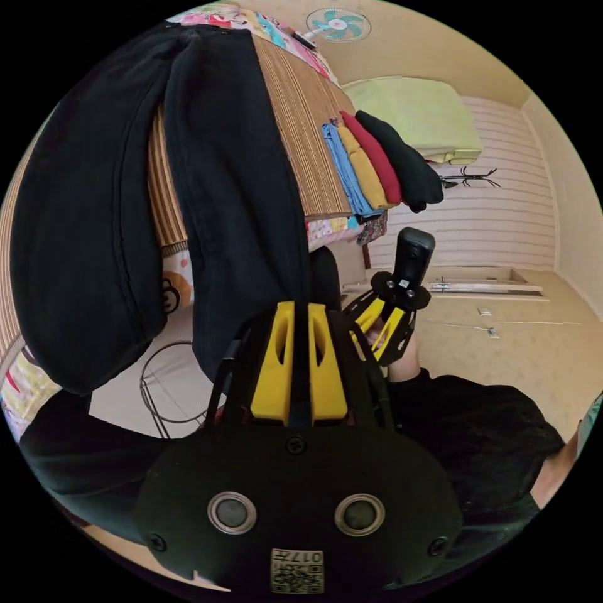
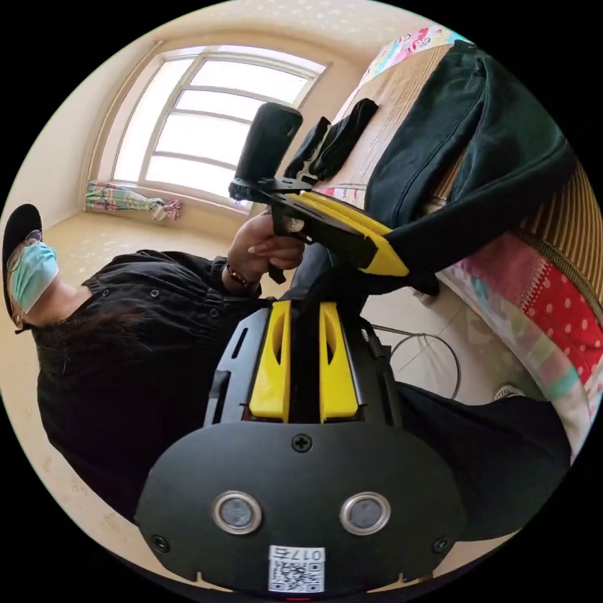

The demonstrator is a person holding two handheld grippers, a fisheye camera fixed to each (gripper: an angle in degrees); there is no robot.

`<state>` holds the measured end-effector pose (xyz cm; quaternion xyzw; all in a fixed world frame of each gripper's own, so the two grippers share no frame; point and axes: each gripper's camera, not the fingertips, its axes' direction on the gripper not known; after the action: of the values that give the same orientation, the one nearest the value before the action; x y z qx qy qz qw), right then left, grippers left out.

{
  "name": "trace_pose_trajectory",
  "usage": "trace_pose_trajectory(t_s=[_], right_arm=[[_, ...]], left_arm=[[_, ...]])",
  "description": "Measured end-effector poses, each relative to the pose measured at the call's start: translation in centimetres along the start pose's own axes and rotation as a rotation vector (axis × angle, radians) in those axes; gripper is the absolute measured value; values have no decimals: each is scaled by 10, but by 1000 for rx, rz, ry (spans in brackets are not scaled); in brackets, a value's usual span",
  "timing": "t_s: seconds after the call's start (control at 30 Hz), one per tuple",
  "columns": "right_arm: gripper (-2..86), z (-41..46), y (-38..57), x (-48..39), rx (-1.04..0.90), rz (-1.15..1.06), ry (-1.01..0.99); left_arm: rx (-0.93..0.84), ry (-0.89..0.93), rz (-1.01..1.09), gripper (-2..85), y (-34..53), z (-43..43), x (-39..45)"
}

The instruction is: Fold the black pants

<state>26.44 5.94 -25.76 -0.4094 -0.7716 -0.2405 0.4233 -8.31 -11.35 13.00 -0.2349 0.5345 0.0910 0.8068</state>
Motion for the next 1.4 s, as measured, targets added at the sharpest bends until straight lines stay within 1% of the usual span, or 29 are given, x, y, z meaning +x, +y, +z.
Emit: trace_pose_trajectory(t_s=[0.07,0.13,0.17,0.23,0.27,0.33,0.4,0.43,0.47,0.5,0.53,0.57,0.6,0.63,0.67,0.7,0.73,0.77,0.83,0.9,0.93,0.97,1.07,1.13,1.17,1.23,1.3,1.33,1.4], right_arm=[[98,-31,-3,11,13,28,-1],[150,-102,-21,34,183,165,127],[165,-120,-29,40,232,185,172],[182,-188,-73,77,408,278,288],[184,-202,-86,90,444,308,297],[184,-243,-138,140,588,385,286],[169,-256,-178,171,679,460,287],[131,-256,-206,182,717,494,311],[112,-254,-220,184,725,523,335],[73,-250,-246,179,759,590,424],[49,-243,-271,152,843,580,581],[45,-235,-287,133,862,535,669],[39,-214,-326,101,831,416,794],[36,-188,-364,75,784,310,862],[36,-175,-380,64,772,257,875],[36,-149,-408,49,745,164,868],[40,-124,-436,45,691,96,819],[42,-113,-448,49,651,83,784],[56,-77,-474,71,530,42,636],[68,-66,-460,73,562,26,587],[79,-63,-441,71,594,35,578],[84,-61,-430,70,598,39,568],[105,-47,-355,67,575,60,526],[119,-31,-286,69,548,143,548],[121,-27,-269,71,539,165,540],[127,-1,-206,77,492,220,445],[125,20,-162,77,508,217,372],[120,31,-137,72,549,194,307],[110,44,-116,64,530,158,199]], left_arm=[[53,59,-17,41,9,-18,-13],[95,101,-21,40,16,-34,-21],[110,125,-22,40,18,-44,-25],[120,158,-22,40,18,-56,-28],[129,181,-23,40,18,-64,-30],[145,212,-16,40,17,-75,-33],[172,290,-19,40,17,-86,-43],[185,322,-18,40,18,-89,-48],[218,385,-4,39,21,-95,-57],[248,450,10,39,25,-101,-67],[271,480,11,39,28,-105,-73],[355,523,-4,38,38,-119,-87],[421,553,-22,37,48,-133,-102],[443,564,-34,37,52,-139,-109],[475,558,-69,37,61,-153,-122],[504,516,-92,37,71,-166,-132],[517,489,-99,37,76,-172,-136],[538,439,-117,39,86,-183,-142],[543,353,-156,48,100,-193,-154],[546,209,-260,83,119,-204,-171],[552,191,-270,95,123,-207,-174],[566,169,-265,98,128,-213,-177],[587,121,-222,104,126,-224,-177],[572,98,-180,109,114,-226,-174],[539,97,-144,111,101,-223,-172],[446,120,-80,107,79,-212,-169],[325,130,-71,79,56,-189,-169],[314,127,-73,71,53,-184,-168],[311,142,-63,49,49,-172,-162]])
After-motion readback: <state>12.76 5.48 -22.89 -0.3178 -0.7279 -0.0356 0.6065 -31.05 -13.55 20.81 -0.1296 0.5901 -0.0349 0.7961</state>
